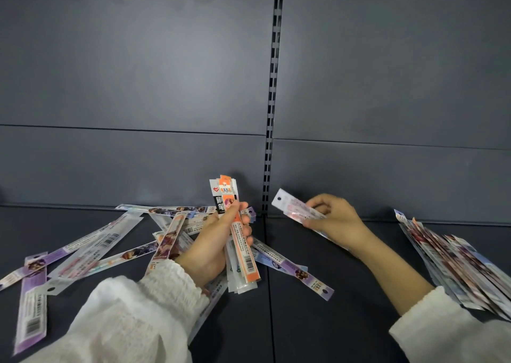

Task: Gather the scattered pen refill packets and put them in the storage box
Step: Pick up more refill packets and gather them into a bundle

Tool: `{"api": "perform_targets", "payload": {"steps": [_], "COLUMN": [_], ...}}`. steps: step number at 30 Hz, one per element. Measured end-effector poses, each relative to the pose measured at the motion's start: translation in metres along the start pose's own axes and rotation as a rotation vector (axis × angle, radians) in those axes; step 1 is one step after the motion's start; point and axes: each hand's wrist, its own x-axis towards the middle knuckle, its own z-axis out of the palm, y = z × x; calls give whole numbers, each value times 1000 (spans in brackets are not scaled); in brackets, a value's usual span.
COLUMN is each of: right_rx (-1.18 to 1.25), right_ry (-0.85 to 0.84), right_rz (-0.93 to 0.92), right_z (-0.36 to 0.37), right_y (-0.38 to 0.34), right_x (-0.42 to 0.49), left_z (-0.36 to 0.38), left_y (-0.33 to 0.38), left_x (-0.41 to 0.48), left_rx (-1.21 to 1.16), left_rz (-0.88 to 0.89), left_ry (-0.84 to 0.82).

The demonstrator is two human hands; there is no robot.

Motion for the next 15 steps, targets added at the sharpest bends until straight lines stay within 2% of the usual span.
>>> {"api": "perform_targets", "payload": {"steps": [2,4,6,11,15], "right_rx": [301,602,761,739,627], "right_ry": [-31,-135,-219,-291,-205], "right_rz": [28,59,78,156,134], "right_z": [-5,-8,-4,25,42], "right_y": [-15,-29,-39,-49,-50], "right_x": [-5,-11,-19,-36,-42], "left_z": [0,2,4,11,14], "left_y": [-1,-1,-2,-2,-4], "left_x": [-1,-1,-2,-9,-11], "left_rx": [27,59,75,174,154], "left_rz": [6,2,4,21,13], "left_ry": [-9,-20,-44,-147,-153]}}
